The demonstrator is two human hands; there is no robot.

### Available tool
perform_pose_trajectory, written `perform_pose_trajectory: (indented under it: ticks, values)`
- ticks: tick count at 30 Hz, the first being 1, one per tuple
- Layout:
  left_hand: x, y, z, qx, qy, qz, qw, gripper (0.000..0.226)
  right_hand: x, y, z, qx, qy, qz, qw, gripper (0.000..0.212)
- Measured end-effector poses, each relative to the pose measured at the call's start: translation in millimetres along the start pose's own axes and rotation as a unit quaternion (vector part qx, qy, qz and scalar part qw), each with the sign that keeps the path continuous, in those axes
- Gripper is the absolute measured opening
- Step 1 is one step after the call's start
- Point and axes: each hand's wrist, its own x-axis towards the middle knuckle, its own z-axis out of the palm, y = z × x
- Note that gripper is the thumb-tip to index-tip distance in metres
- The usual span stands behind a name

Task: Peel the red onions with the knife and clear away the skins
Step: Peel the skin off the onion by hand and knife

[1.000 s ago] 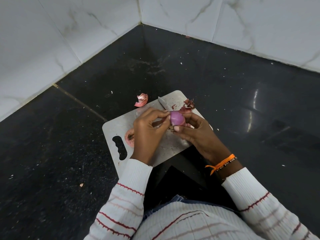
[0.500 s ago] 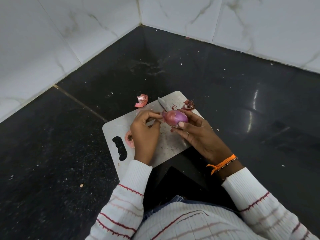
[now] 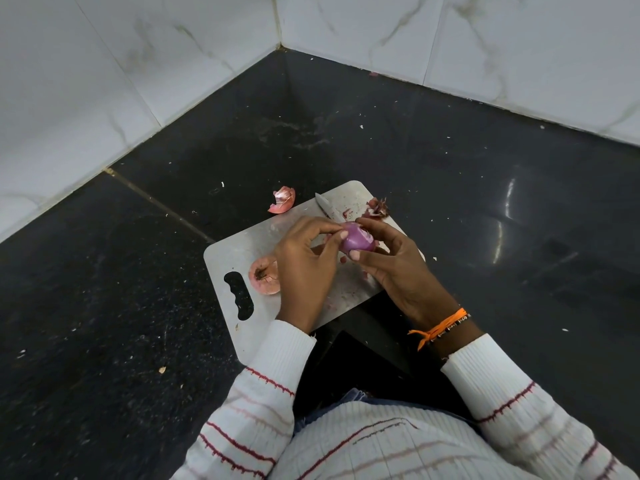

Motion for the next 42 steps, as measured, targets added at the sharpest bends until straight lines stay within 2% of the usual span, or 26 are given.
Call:
perform_pose_trajectory:
  ticks: [5, 11, 17, 21, 23, 27, 35, 42]
  values:
    - [3, -5, 0, 0.03, -0.012, -0.008, 0.999, 0.008, 1, 2, 0, 0.029, -0.024, 0.004, 0.999, 0.058]
    - [4, -17, 0, -0.026, 0.001, -0.113, 0.993, 0.011, 0, -2, -2, 0.075, -0.059, 0.003, 0.995, 0.06]
    - [3, -6, -6, -0.067, -0.045, -0.171, 0.982, 0.033, 1, -3, -4, 0.086, -0.08, 0.022, 0.993, 0.063]
    - [1, 4, -5, -0.074, -0.064, -0.158, 0.983, 0.023, 2, -1, -4, 0.094, -0.084, 0.022, 0.992, 0.065]
    - [1, 5, -5, -0.058, -0.07, -0.145, 0.985, 0.023, 3, 1, -5, 0.097, -0.086, 0.017, 0.991, 0.069]
    - [1, 7, -4, -0.035, -0.075, -0.134, 0.988, 0.03, 4, 2, -5, 0.089, -0.078, 0.008, 0.993, 0.063]
    - [1, 11, -3, -0.012, -0.075, -0.138, 0.988, 0.034, 4, 4, -7, 0.028, -0.066, -0.003, 0.997, 0.073]
    - [1, 6, -8, -0.036, -0.062, -0.131, 0.989, 0.028, 0, -1, -5, 0.065, -0.078, 0.009, 0.995, 0.065]
